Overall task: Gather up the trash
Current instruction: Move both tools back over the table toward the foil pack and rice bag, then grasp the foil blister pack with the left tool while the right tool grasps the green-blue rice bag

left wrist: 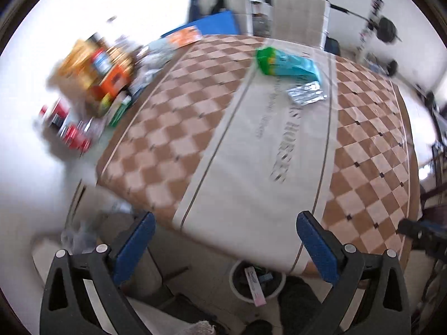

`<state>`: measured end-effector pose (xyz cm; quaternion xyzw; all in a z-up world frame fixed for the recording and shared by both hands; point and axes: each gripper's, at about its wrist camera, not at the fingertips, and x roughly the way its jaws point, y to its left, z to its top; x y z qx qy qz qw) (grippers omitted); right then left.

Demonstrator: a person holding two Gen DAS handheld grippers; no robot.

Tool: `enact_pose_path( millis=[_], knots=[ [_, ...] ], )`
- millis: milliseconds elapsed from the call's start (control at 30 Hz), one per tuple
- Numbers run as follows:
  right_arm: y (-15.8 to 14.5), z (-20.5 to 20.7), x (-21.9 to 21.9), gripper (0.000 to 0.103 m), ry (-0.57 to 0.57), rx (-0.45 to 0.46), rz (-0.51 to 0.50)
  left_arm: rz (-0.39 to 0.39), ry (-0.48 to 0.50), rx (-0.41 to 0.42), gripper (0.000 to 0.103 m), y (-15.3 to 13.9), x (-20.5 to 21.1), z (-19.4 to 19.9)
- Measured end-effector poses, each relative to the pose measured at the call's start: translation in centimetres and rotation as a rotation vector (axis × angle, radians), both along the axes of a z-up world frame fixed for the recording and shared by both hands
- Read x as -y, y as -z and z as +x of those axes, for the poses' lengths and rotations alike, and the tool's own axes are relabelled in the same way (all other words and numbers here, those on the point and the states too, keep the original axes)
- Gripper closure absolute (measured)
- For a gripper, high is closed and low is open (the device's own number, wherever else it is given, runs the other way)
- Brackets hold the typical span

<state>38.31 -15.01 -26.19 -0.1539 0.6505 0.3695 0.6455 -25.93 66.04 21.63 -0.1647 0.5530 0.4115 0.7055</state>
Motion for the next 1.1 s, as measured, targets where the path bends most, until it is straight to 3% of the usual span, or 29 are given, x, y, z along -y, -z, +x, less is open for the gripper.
enact_pose_path(
  millis=[167,333,633,667,800,900,933,1000,1033,1100],
  knots=[
    [4.6,9.8,-5.6,0.0,0.014,-0.004,-0.046,0.008,0.284,-0.198,0.0,6.2,-4.3,12.3],
    [9.4,17.3,-11.4,0.0,-0.025,0.01,-0.114,-0.039,0.468,-0.333,0.0,13.1,-8.4,21.2],
    [16.1,25.5,-16.6,0.0,0.007,-0.025,-0.179,-0.191,0.627,-0.458,0.0,21.7,-11.1,28.8],
    [16.6,26.1,-17.0,0.0,0.009,-0.023,-0.184,-0.21,0.638,-0.47,0.0,22.8,-11.2,29.0],
    [17.9,27.7,-18.3,0.0,0.005,-0.019,-0.203,-0.27,0.6,-0.413,0.003,22.4,-12.5,30.2],
    [18.8,28.4,-19.2,0.0,0.005,-0.021,-0.217,-0.329,0.584,-0.363,0.02,21.8,-12.4,30.2],
    [19.0,28.7,-19.4,0.0,0.008,-0.023,-0.219,-0.379,0.566,-0.331,0.039,21.6,-12.4,30.1],
    [19.3,29.0,-19.6,0.0,0.012,-0.025,-0.224,-0.395,0.529,-0.305,0.043,21.3,-12.6,29.8],
    [19.5,29.1,-19.8,0.0,0.012,-0.027,-0.224,-0.419,0.501,-0.279,0.052,21.2,-12.8,29.5],
    [19.6,29.0,-19.9,0.0,0.012,-0.035,-0.223,-0.43,0.425,-0.252,0.056,20.9,-12.9,29.0]
  ],
)
